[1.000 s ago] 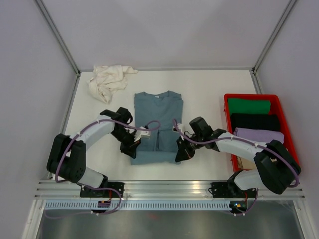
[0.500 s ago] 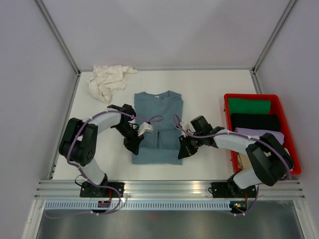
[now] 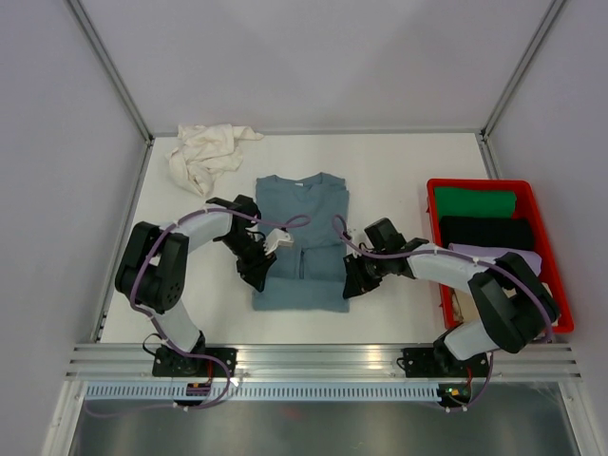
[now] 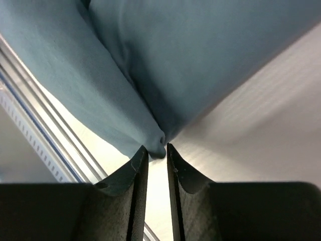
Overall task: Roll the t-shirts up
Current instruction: Roll the tshirt
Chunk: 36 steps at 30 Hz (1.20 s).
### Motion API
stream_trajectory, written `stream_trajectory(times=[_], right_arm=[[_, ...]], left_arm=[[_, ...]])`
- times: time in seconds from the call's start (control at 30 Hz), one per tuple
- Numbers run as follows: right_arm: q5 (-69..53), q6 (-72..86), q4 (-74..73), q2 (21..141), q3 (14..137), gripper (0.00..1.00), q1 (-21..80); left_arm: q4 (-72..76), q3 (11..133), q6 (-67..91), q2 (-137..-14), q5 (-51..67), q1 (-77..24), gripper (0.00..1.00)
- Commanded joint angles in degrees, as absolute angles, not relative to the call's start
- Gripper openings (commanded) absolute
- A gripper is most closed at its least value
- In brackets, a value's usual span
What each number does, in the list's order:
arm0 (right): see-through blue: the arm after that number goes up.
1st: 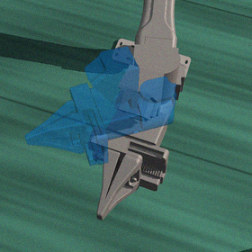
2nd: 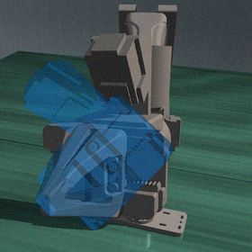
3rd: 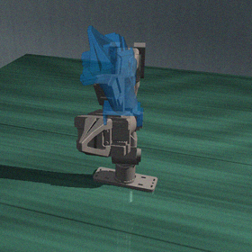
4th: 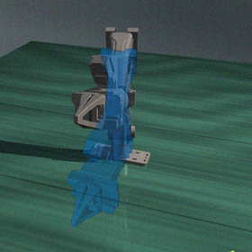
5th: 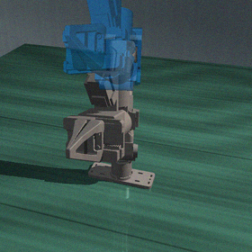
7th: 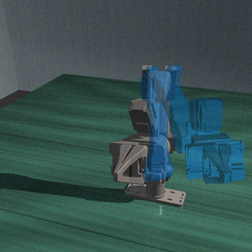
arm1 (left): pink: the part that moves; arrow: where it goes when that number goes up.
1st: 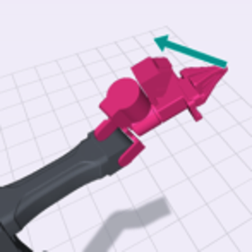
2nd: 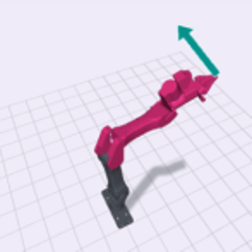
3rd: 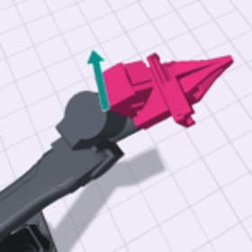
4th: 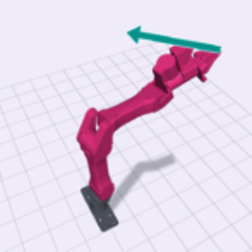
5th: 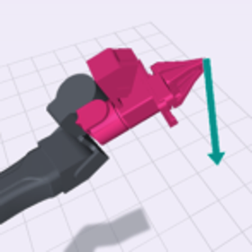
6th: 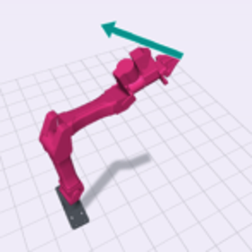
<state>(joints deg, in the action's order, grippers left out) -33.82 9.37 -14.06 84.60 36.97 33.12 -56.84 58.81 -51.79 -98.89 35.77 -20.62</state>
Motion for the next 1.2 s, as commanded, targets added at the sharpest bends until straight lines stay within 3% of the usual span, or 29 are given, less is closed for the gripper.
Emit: stream_trajectory(times=[0.0,0.2,0.27,0.4,0.47,0.7,1.17], right_arm=[[-27.2,10.2,-20.9,81.7,41.6,0.27,31.6],[-20.1,11.7,-27.1,68.4,45.5,0.30,31.6],[-18.6,13.7,-25.6,65.4,44.9,0.25,31.6],[-19.9,19.5,-16.7,61.5,40.5,0.00,33.4],[-21.4,25.0,-4.3,61.3,35.3,0.00,37.0],[-14.8,26.5,14.4,70.8,31.9,0.00,50.3],[-11.0,26.6,12.1,84.5,35.8,0.00,50.5]], left_arm=[[-55.0,61.3,-47.1,-99.1,34.1,-20.3,0.34],[-54.0,60.6,-45.4,-98.8,34.1,-20.3,0.33],[-53.8,60.5,-44.8,-98.4,34.3,-20.3,0.33],[-53.4,60.2,-44.6,-97.7,33.8,-20.3,0.33],[-53.3,60.2,-44.1,-97.6,33.3,-20.3,0.34],[-52.9,60.0,-42.7,-96.2,32.0,-20.3,0.41],[-52.9,58.6,-41.7,-88.3,32.3,-20.2,0.50]])
